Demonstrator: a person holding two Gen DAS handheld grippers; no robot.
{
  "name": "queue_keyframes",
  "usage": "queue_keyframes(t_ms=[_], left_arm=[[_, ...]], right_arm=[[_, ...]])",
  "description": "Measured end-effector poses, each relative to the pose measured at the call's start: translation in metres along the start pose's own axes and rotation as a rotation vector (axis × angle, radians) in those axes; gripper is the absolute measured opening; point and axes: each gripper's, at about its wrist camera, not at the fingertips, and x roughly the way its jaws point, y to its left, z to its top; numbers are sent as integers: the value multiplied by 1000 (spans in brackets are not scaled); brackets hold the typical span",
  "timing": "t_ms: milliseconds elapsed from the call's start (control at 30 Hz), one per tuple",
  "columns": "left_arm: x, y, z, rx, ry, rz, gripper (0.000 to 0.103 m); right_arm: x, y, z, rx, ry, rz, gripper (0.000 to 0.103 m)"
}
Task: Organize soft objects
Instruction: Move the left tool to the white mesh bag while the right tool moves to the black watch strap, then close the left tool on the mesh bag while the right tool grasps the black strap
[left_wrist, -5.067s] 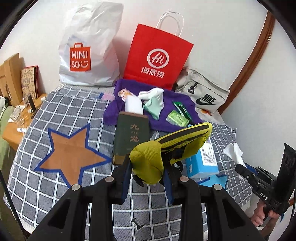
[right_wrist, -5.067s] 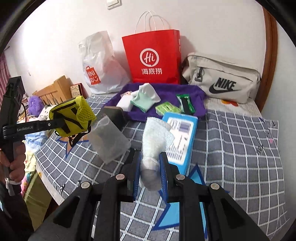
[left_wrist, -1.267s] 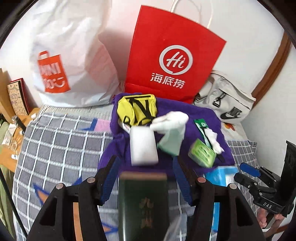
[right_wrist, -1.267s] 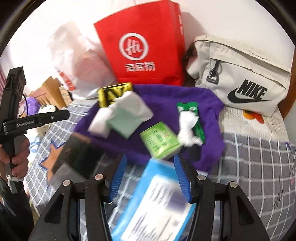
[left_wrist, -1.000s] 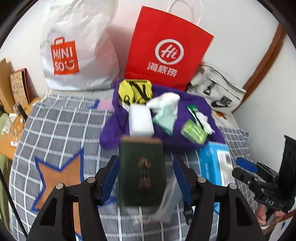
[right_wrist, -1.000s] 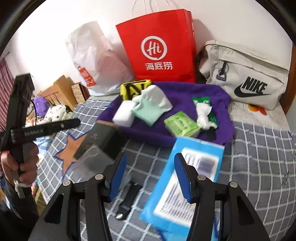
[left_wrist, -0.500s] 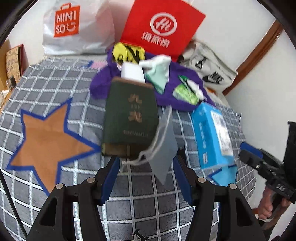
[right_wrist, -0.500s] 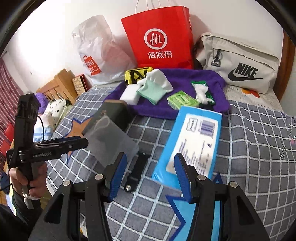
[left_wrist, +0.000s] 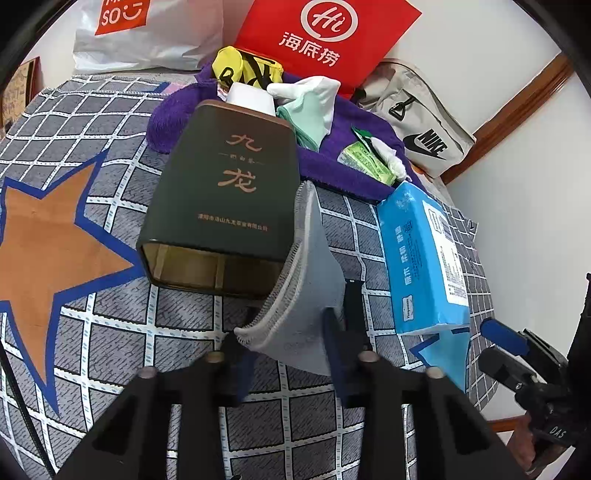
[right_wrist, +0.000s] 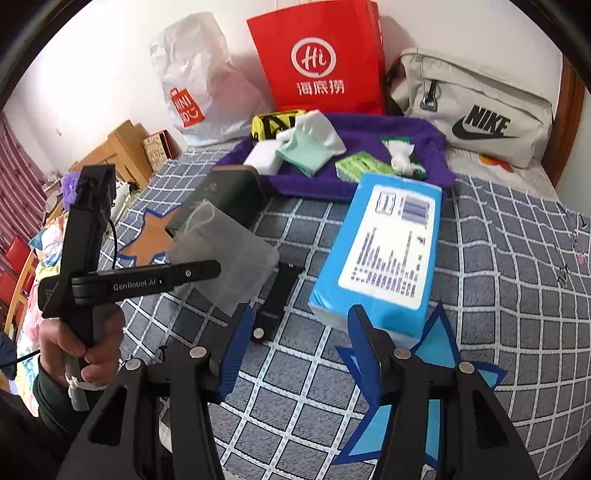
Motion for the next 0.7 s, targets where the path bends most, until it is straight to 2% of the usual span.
queue_keyframes(t_ms=[33, 100, 167, 467, 567, 700], left_arm=[[1, 0, 0, -1, -4, -5, 20], [2, 1, 0, -9, -7, -9, 18], [2, 0, -1, -4, -6, -11, 11], [-10, 7, -15, -1, -13, -11, 6], [-19, 16, -23, 4, -17, 19, 6], [-35, 35, -34, -18, -29, 50, 6]], right_arm=[[2, 0, 0, 2, 6, 1, 53], [6, 3, -2, 3, 14, 4, 53], [10, 6, -2, -2, 21, 1, 53], [30, 20, -15, -10, 45, -5, 51], [38, 26, -22, -13, 52, 1, 44], [54, 29, -27, 11, 65, -3, 30]])
